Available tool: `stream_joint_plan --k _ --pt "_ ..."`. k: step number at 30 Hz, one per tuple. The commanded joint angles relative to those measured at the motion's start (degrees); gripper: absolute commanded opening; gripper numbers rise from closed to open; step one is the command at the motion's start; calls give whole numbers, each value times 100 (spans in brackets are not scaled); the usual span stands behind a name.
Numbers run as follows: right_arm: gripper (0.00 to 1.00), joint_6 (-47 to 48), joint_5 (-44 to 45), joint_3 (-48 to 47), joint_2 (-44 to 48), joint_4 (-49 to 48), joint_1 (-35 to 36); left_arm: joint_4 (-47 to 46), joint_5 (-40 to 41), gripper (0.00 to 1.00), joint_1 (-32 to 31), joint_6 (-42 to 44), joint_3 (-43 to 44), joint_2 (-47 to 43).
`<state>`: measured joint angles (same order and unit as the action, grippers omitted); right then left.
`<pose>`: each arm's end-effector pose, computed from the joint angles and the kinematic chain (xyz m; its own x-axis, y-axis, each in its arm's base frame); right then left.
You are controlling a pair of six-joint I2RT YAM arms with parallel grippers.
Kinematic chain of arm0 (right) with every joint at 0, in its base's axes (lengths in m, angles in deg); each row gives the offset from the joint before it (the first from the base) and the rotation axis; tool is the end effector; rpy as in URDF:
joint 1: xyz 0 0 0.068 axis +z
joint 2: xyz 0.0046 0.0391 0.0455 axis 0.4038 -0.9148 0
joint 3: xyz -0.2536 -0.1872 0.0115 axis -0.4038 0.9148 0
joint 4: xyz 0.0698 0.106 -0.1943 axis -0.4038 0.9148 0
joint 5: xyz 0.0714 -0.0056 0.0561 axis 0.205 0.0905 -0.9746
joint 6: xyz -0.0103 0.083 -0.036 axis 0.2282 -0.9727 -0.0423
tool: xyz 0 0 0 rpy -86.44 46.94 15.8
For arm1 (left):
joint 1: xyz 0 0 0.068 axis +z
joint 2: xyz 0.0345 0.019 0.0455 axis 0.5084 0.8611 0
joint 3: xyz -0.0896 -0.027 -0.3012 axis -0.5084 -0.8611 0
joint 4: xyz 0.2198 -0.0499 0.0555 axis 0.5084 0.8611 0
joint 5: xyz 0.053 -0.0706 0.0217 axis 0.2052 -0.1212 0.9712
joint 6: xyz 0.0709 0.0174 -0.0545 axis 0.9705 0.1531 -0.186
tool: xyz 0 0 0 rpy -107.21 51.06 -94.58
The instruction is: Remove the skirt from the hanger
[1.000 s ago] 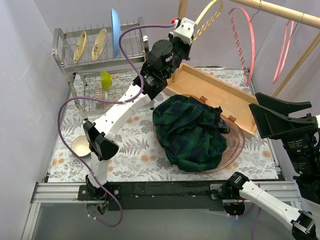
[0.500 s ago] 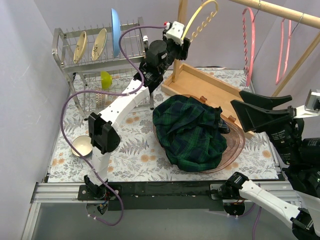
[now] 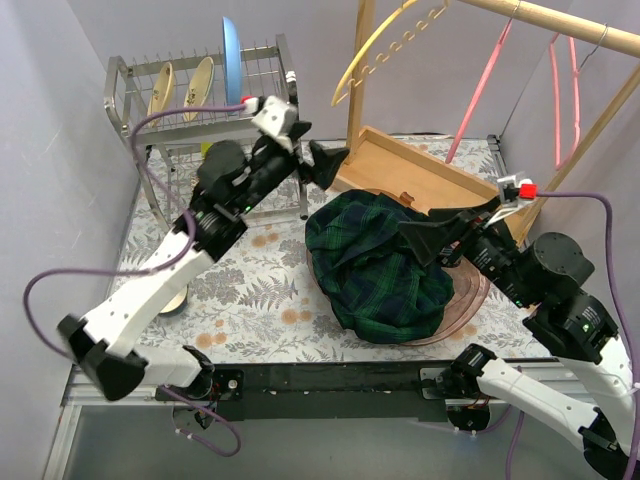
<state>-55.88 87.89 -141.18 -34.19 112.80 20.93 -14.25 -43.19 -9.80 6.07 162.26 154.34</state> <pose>0.0657 0.0475 0.4739 -0.1746 0.4282 -0.8867 -0.5685 0.6914 0.4458 0.2286 -0.2026 0.5197 -0.3711 -0.5311 -0.7617 0.6091 0.4800 -0.6314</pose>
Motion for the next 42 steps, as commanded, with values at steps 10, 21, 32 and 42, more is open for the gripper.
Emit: stream_joint_plan --k 10,21,32,42 --pt "95 793 -1395 855 30 -112 25 748 -783 98 -16 -417 -3264 -3455" --pt "93 856 -1529 1085 -163 -314 25 475 -1027 98 -16 -494 -4022 -3729" --pt "98 469 -131 1067 249 -156 25 220 -1071 98 -7 -688 -4119 -4001" --pt "98 477 -174 1524 803 -551 25 35 -1045 98 -7 -600 -4286 -4327"
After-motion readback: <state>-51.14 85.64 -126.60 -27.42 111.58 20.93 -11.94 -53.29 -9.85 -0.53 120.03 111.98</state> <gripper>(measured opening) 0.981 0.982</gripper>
